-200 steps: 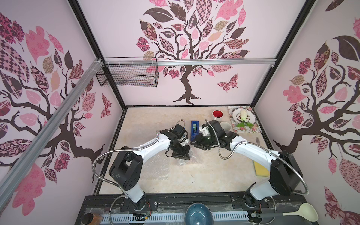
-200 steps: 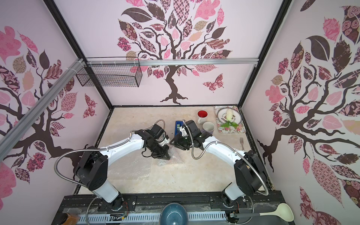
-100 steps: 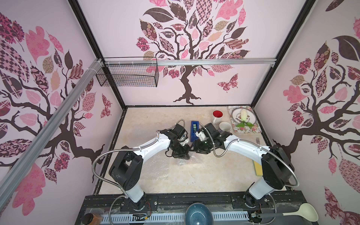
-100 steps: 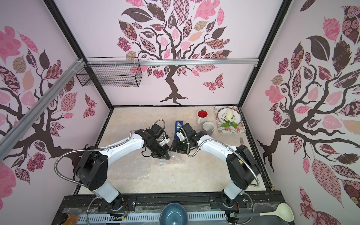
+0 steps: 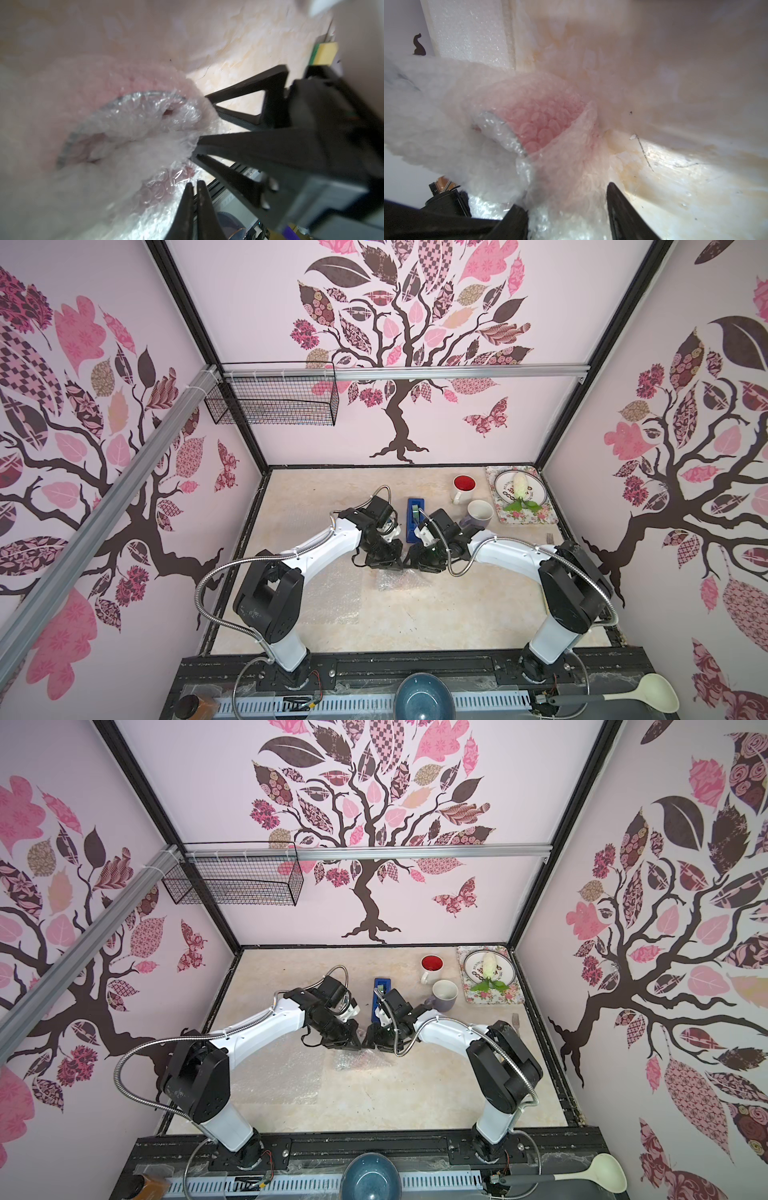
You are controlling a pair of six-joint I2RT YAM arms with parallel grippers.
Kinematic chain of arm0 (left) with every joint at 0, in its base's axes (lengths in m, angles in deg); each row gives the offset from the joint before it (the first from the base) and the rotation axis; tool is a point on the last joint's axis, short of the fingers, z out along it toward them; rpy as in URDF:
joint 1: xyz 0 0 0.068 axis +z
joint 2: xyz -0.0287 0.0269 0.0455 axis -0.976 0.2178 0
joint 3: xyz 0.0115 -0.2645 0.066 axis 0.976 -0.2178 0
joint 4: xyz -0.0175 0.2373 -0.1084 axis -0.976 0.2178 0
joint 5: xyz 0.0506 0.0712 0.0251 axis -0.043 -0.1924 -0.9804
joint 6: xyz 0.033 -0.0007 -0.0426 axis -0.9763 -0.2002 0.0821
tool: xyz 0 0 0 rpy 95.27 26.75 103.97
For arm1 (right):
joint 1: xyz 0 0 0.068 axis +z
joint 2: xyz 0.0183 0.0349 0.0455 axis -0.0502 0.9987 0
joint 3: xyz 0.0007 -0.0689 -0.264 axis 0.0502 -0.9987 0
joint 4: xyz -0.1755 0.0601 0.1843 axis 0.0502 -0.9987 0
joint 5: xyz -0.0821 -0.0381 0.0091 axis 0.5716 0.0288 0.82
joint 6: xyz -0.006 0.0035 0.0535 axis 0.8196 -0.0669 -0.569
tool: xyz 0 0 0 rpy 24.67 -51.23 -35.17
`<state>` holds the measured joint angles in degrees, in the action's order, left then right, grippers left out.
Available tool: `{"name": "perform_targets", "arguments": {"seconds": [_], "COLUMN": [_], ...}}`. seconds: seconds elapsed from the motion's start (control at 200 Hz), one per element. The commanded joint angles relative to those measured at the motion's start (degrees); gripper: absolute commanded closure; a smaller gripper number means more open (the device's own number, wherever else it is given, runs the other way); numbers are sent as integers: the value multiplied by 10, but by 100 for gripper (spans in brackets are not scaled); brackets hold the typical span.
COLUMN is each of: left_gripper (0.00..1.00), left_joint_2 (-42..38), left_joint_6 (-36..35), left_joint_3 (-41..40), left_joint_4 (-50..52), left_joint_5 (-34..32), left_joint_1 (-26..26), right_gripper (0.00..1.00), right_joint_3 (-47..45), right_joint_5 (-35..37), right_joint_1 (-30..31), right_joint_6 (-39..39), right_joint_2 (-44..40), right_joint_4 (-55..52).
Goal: Wrap mugs in bubble wrap
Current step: Stick the tape on the bubble wrap.
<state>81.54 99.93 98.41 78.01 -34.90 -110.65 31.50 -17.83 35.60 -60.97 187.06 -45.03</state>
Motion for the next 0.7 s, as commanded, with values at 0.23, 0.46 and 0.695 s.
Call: {"name": "perform_targets", "arguments": {"seconds": [0.23,0.46,0.695], "left_gripper": [64,60,61], "left_joint_2": [-107,-96,-63], "left_joint_6": [13,-34,-26], "left_joint_3": [23,-51,-86], "left_joint_4": [47,17,-11], "left_joint_5": [-25,5,-2], "left_joint_1": [103,123,123], "right_gripper": [44,44,44], "right_joint_3": [2,7,6], "right_joint_5": [32,37,36], "right_joint_1": [4,5,6], "right_joint_6": [0,1,-2], "right_joint_2": [14,13,11], "right_joint_4": [-16,-22,-17]}}
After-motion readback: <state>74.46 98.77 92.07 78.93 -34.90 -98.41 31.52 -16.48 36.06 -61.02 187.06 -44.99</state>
